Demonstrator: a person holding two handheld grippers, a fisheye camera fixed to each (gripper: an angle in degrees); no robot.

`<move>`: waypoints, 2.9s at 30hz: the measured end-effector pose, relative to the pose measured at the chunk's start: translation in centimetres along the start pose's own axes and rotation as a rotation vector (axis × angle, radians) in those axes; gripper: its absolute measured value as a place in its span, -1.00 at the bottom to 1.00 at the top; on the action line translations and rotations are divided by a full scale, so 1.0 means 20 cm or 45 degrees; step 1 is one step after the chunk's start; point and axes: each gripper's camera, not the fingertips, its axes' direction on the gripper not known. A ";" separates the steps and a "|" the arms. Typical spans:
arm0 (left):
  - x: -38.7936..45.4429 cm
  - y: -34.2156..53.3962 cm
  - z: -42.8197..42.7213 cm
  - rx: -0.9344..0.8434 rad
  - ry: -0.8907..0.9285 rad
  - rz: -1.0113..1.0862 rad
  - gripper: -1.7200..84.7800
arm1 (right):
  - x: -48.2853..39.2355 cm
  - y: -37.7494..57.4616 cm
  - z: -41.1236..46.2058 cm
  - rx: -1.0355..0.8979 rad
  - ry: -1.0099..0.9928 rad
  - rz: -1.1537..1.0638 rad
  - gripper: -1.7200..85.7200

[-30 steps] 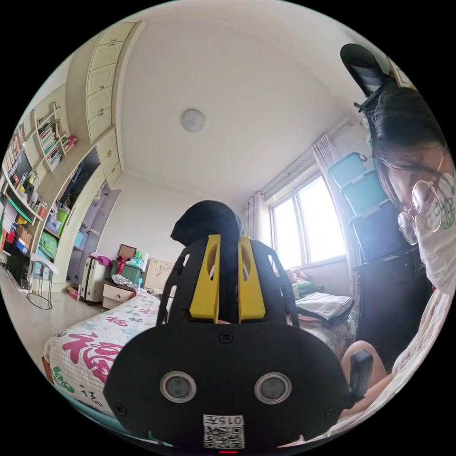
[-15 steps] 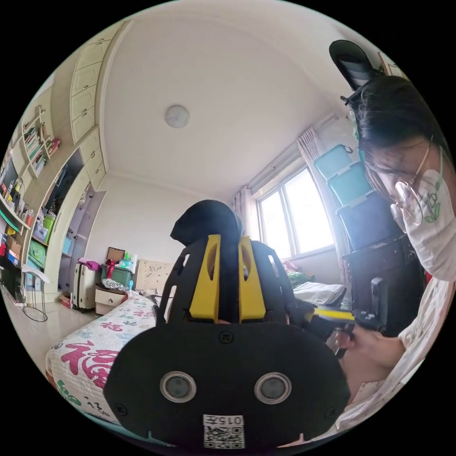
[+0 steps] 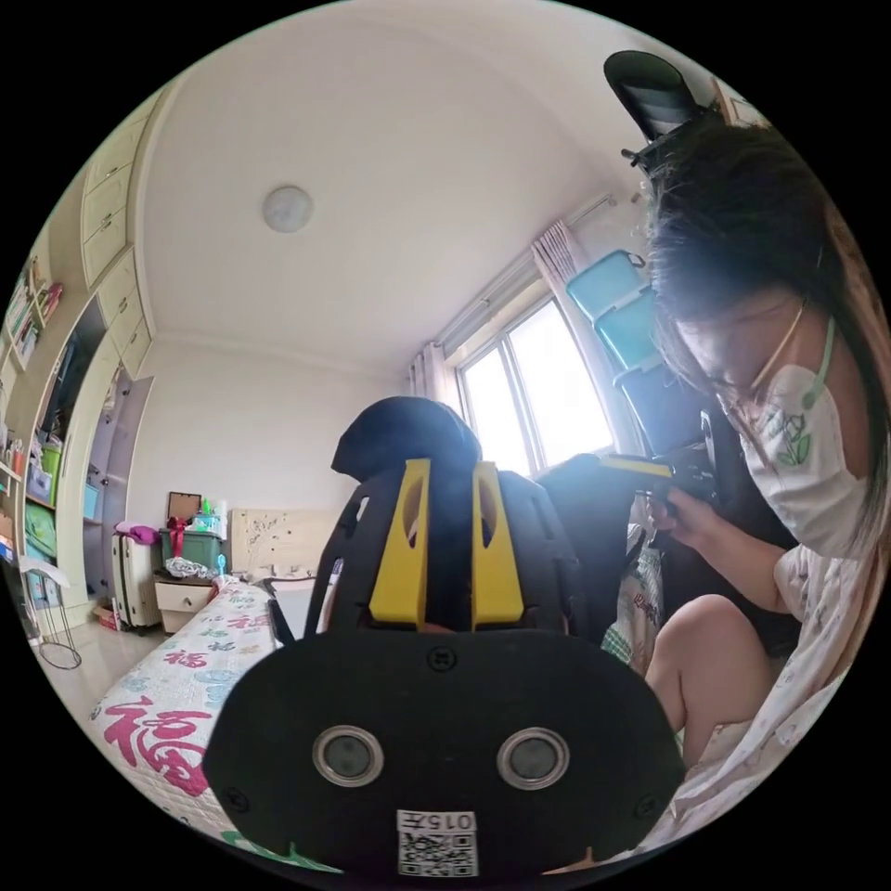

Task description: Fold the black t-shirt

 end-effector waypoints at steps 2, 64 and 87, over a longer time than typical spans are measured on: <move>-0.04 -0.03 0.10 -0.040 -0.033 0.004 -0.79 | 0.05 -0.04 0.09 -0.013 0.029 -0.027 -0.98; -1.49 2.85 3.45 -1.442 -0.830 1.561 -0.97 | 0.02 2.16 2.33 -0.872 0.437 -1.487 -0.98; -2.08 3.89 3.33 -1.569 -0.795 2.027 -0.97 | -0.10 2.97 2.39 -1.046 0.464 -1.665 -0.98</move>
